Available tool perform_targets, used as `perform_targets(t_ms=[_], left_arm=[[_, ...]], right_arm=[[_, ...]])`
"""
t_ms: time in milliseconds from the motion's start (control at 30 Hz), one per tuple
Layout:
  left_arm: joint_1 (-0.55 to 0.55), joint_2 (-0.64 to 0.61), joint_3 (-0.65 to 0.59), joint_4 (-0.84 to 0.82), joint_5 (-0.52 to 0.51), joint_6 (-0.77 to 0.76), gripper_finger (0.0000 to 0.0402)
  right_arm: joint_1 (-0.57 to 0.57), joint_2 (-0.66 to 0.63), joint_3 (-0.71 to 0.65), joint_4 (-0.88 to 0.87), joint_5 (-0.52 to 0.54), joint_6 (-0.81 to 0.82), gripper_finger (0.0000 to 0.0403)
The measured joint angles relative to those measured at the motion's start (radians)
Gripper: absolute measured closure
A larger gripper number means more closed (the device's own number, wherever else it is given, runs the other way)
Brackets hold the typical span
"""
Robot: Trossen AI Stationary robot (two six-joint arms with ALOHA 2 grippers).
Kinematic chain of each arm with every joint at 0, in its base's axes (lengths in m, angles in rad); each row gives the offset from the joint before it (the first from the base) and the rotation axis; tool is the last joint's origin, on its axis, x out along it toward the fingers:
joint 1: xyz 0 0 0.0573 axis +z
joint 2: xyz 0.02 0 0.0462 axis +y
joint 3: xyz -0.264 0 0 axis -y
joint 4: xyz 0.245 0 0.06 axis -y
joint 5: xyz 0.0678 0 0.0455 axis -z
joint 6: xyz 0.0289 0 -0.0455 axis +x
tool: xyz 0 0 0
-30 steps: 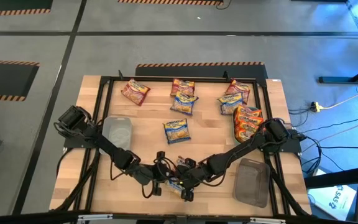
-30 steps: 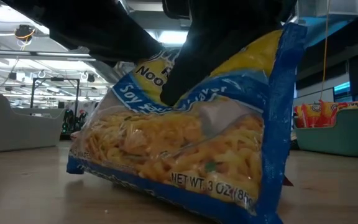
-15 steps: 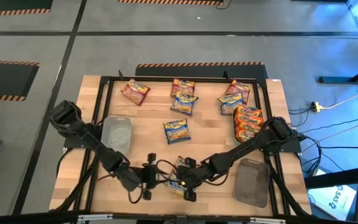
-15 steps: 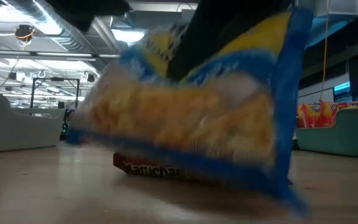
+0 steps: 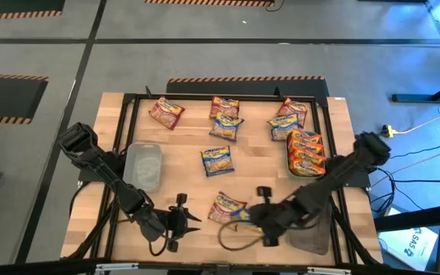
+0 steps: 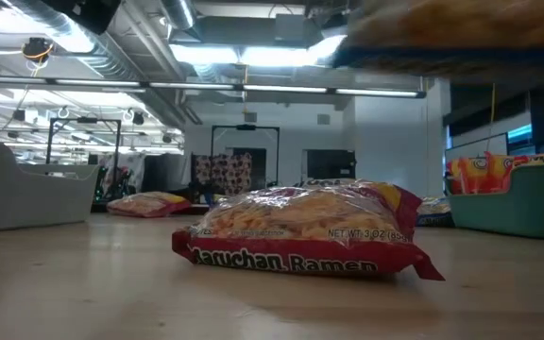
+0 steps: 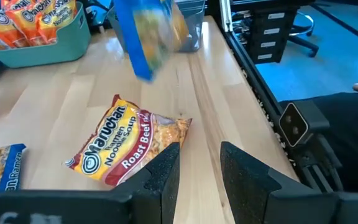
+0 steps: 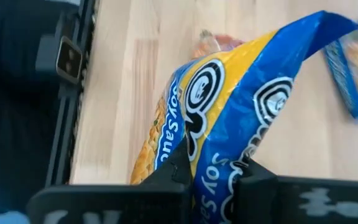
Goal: Sort Maruchan noodles
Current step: Put the blue noodle pack into the black bin
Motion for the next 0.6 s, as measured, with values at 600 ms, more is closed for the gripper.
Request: perform_targets(t_ms=[600], left_arm=[[0.004,0.001,0.0,-0.002,-0.003,-0.005,0.0291]], right_arm=[[0.23,-0.157,-0.029,-0.693,-0.084,0.512,0.0384]])
